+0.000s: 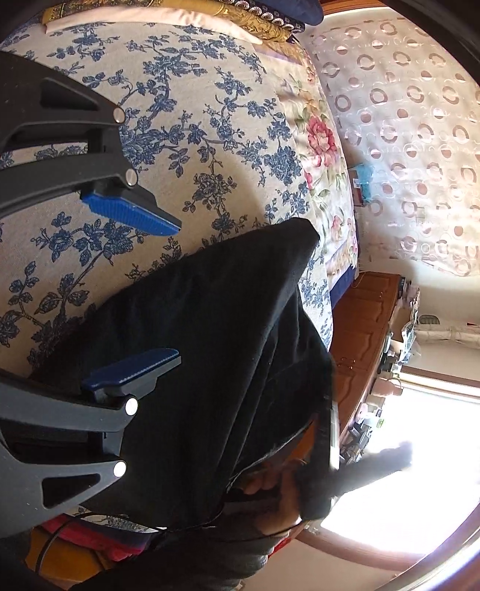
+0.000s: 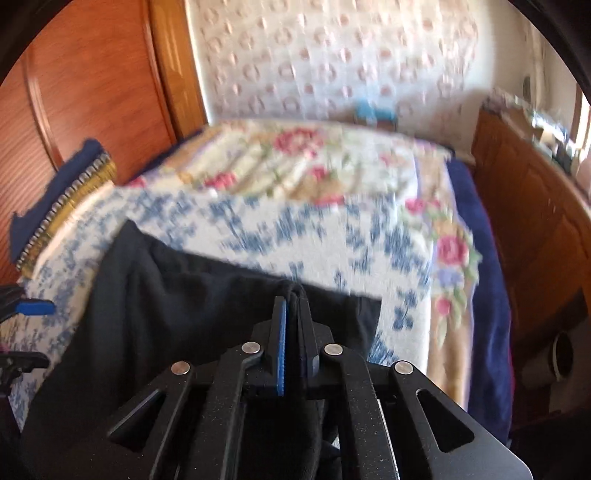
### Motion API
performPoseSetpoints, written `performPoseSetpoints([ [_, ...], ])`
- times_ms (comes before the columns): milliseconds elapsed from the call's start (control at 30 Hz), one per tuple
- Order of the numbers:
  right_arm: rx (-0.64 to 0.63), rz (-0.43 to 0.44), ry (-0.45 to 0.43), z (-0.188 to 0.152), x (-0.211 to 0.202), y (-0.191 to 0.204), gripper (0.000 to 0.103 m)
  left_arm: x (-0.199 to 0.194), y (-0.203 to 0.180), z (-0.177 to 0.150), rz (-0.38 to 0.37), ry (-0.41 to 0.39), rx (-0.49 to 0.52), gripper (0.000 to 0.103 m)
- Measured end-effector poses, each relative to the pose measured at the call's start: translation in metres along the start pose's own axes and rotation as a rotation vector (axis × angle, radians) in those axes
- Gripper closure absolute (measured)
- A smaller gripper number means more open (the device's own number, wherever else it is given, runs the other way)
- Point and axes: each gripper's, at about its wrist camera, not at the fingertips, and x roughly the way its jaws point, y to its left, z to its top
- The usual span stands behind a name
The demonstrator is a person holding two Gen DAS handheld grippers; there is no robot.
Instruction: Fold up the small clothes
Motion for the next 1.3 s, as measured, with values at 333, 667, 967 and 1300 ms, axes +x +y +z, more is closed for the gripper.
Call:
performPoseSetpoints([
  [333,0.13,-0.298,-0.009,0.004,-0.005,-0.039,0.096,-0.001,-0.006,-0.009,-0.011,0.01,-0.007,0.04],
  [667,0.106,-0.257,-0.005,0.005,-0.017,-0.032,0.067,-0.006,-0.013,-0.022,-0.017,0.026,-0.024,0.04],
  [967,0.11,-0.223,-0.054,-0.021,-0.066,-0.009,0.06,-0.026,-0.032,-0.039,-0.039,0.019,-0.005,0.04],
  [1300,0.1,-0.196,-0.043,-0.117,-0.129,0.042,0.042,-0.05,-0.057,-0.064,-0.035,0.018,0.034,0.04],
])
